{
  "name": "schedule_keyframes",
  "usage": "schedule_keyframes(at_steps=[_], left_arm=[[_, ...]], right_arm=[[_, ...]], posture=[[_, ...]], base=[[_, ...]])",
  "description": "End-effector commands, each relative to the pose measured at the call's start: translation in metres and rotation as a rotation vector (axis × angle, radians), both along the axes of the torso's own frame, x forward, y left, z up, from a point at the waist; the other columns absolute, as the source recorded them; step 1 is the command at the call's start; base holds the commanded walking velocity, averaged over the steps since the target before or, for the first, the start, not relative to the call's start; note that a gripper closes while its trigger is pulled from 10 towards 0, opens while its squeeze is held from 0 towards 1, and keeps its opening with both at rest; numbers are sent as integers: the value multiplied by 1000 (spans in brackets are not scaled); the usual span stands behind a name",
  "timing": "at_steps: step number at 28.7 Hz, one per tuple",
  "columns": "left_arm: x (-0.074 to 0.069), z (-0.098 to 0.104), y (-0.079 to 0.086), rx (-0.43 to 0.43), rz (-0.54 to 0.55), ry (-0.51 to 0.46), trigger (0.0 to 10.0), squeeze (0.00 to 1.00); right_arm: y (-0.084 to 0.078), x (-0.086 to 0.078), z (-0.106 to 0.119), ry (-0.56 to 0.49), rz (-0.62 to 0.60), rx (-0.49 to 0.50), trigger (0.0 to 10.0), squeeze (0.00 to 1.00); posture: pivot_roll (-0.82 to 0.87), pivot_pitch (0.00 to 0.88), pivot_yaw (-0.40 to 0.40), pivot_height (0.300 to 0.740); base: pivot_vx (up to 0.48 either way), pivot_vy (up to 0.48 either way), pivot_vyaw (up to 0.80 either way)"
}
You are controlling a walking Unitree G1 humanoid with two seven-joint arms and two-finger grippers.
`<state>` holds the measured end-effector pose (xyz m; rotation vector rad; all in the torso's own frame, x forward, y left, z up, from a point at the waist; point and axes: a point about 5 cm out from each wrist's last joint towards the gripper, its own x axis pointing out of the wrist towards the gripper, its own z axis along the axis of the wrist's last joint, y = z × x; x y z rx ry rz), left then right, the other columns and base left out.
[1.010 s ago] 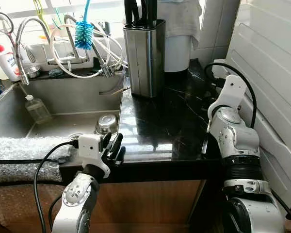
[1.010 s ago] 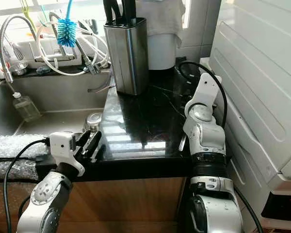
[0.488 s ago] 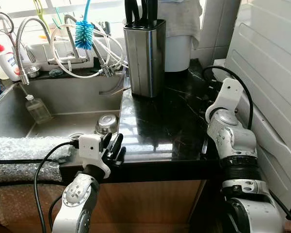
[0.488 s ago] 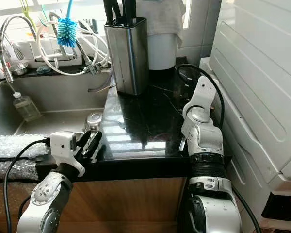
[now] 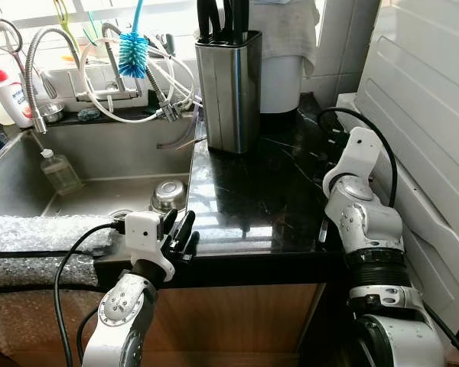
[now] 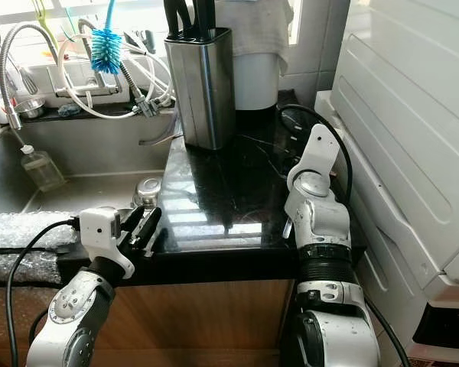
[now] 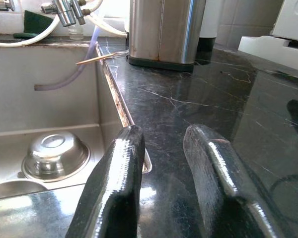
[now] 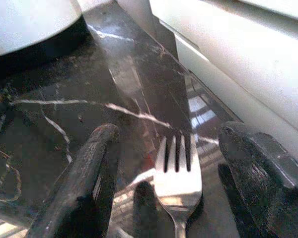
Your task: Kitchen organization
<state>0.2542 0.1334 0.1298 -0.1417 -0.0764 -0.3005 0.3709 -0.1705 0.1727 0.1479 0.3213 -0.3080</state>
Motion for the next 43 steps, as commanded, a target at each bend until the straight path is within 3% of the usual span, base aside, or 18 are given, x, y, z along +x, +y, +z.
schedule_keyframes(at_steps=[1,10,11,12,13,43], left_arm=[[-3,-15,0,4,-12,88,10000,0],[-4,-16,0,3,-12,94,10000,0],[-4,-16,0,3,-12,95,10000,0],[-4,-16,0,3,-12,95,10000,0],[-4,-17,0,2,-12,96,10000,0],[-4,-19,-1,14,-31,110,10000,0]], right_arm=[[3,0,-4,15,0,8,10000,0],[3,-1,-13,41,3,8,10000,0],[3,-1,-13,40,5,9,4431,0],[3,-1,-13,40,5,9,4431,0],[3,-1,-13,38,7,11,0,0],[7,0,-10,1,36,23,0,0]], posture=[[-43,0,70,740],[-38,0,66,740],[-38,0,66,740],[-38,0,66,740],[-38,0,66,740],[-41,0,75,740]], base=[[0,0,0],[0,0,0],[0,0,0],[0,0,0],[0,0,0],[0,0,0]])
